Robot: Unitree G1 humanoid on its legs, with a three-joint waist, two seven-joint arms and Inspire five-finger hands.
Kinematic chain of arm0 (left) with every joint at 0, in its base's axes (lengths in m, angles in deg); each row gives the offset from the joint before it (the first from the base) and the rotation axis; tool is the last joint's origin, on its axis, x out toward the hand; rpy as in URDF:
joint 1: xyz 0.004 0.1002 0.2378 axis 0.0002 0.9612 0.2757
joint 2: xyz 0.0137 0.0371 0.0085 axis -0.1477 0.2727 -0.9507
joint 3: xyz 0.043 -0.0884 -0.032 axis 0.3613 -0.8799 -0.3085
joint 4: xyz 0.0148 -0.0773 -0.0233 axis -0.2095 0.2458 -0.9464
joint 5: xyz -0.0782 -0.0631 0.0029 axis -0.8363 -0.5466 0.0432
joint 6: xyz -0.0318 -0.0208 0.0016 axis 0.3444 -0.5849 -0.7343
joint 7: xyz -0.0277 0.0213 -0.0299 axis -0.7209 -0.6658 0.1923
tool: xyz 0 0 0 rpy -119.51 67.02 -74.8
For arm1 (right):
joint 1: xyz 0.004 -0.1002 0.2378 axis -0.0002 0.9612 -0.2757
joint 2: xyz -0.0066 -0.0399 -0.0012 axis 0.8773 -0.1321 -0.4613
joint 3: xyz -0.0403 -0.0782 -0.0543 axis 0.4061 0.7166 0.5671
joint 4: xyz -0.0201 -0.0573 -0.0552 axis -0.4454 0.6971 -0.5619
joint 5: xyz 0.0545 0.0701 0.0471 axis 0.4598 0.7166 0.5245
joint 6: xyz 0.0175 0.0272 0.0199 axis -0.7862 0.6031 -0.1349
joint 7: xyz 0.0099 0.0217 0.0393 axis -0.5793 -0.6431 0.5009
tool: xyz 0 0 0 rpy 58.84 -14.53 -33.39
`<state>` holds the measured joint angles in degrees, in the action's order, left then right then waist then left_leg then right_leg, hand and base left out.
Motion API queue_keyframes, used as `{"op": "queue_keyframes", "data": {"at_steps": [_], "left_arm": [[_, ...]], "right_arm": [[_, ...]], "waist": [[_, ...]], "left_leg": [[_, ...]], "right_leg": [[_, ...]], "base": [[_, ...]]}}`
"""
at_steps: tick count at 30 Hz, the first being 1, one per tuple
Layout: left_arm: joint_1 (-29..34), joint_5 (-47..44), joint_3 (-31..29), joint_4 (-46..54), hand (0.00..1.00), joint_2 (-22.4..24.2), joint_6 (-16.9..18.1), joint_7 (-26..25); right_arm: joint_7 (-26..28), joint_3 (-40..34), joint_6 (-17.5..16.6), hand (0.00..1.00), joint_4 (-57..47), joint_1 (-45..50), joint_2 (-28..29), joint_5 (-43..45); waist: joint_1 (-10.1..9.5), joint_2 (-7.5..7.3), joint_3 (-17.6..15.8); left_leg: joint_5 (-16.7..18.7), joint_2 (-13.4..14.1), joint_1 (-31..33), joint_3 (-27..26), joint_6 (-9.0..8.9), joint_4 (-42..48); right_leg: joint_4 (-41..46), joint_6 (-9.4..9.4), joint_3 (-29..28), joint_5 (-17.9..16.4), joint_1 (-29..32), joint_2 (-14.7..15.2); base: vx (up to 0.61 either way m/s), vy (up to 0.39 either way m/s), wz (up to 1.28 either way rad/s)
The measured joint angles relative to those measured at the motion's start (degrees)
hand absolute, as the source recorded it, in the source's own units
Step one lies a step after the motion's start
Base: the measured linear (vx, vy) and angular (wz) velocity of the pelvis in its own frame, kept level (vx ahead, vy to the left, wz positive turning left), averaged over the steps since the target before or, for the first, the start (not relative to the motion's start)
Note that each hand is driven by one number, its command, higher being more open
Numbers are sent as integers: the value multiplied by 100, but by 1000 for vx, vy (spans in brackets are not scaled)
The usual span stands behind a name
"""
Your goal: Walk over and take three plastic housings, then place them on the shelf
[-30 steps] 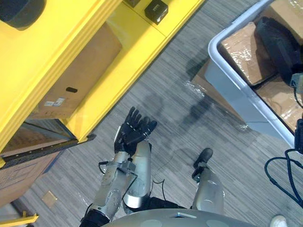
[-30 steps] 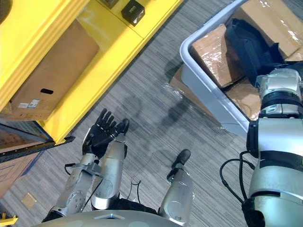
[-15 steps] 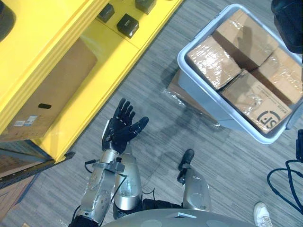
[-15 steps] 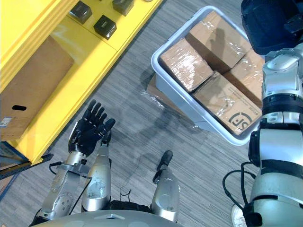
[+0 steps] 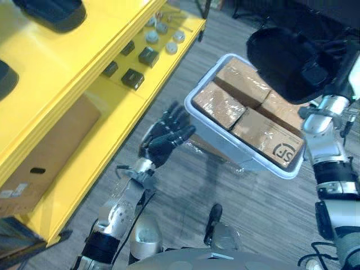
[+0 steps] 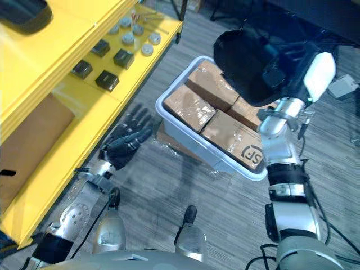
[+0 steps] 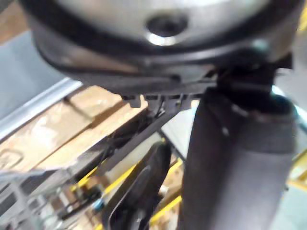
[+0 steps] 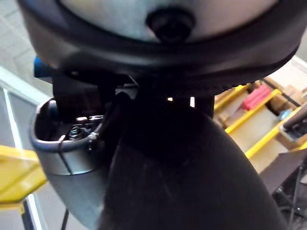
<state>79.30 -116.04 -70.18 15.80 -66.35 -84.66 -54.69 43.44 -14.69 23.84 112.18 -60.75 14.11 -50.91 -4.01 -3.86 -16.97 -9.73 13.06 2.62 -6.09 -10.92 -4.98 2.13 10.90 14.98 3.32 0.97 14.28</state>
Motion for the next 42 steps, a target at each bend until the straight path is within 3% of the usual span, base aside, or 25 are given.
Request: {"op": "queue_keyframes", "data": {"at_steps": [4, 6, 9, 14, 18, 26, 32, 37, 38, 42], "left_arm": [[-567, -612, 380, -812, 100, 208, -707, -27], [-823, -840, 630, -1499, 100, 355, -1107, -234], [-998, -1218, 854, -2018, 100, 474, -1521, -678], [-1116, -1935, 1181, -2445, 100, 502, -1737, -1314], [-1338, -2865, 1257, -2612, 100, 561, -1381, -1474], [-1850, -4730, 993, -2736, 100, 736, -243, -1392], [-1969, -5537, 736, -2891, 100, 742, 146, -1264], [-1969, -5568, 677, -2895, 100, 740, 159, -1276], [-1969, -5568, 677, -2895, 0, 741, 154, -1281], [-1969, -5545, 680, -2896, 0, 742, 28, -1244]], "right_arm": [[3, 17, -363, 0, -367, 306, 283, -580], [-2, 21, -571, 0, -648, 505, 338, -777], [-3, 27, -716, 0, -995, 670, 338, -827], [76, 259, -879, 0, -1221, 911, 350, -1034], [219, 528, -1077, 0, -1231, 1029, 600, -1269], [429, 996, -1350, 0, -1243, 1390, 976, -1480], [445, 1073, -1461, 0, -1243, 1390, 982, -1479], [448, 1167, -1714, 0, -1244, 1393, 983, -1467], [448, 1184, -1738, 0, -1244, 1393, 983, -1463], [451, 1328, -1811, 0, -1254, 1401, 985, -1456]], "waist": [[194, 4, 359], [385, 7, 584], [506, 2, 614], [589, -1, 807], [579, -2, 833], [628, -8, 905], [683, -3, 908], [713, 37, 931], [715, 47, 936], [717, 100, 967]], "left_leg": [[37, 135, -144, -243, -48, -12], [47, 171, -167, -316, -59, -12], [69, 171, -308, -434, -62, -12], [76, 168, -331, -485, -66, -12], [74, 164, -397, -535, -65, -10], [81, 155, -531, -602, -70, 4], [82, 147, -584, -610, -69, 6], [109, 128, -622, -609, -67, 6], [111, 127, -622, -609, -67, 6], [118, 122, -622, -609, -68, 8]], "right_leg": [[-231, -44, -173, 139, -44, -145], [-316, -55, -221, 192, -43, -187], [-339, -53, -324, 224, -101, -187], [-405, -54, -373, 278, -105, -188], [-417, -51, -426, 311, -136, -186], [-420, -42, -493, 328, -207, -181], [-422, -42, -507, 337, -247, -175], [-445, -40, -499, 337, -302, -156], [-446, -40, -498, 337, -303, -154], [-464, -39, -495, 338, -312, -152]], "base": [[-15, -28, -31], [-36, -32, -21], [-26, -6, -20], [-27, -2, -6], [-16, 2, -5], [-7, 1, -3], [-3, 0, -1], [0, 0, 0], [0, 0, 0], [0, 0, 0]]}}
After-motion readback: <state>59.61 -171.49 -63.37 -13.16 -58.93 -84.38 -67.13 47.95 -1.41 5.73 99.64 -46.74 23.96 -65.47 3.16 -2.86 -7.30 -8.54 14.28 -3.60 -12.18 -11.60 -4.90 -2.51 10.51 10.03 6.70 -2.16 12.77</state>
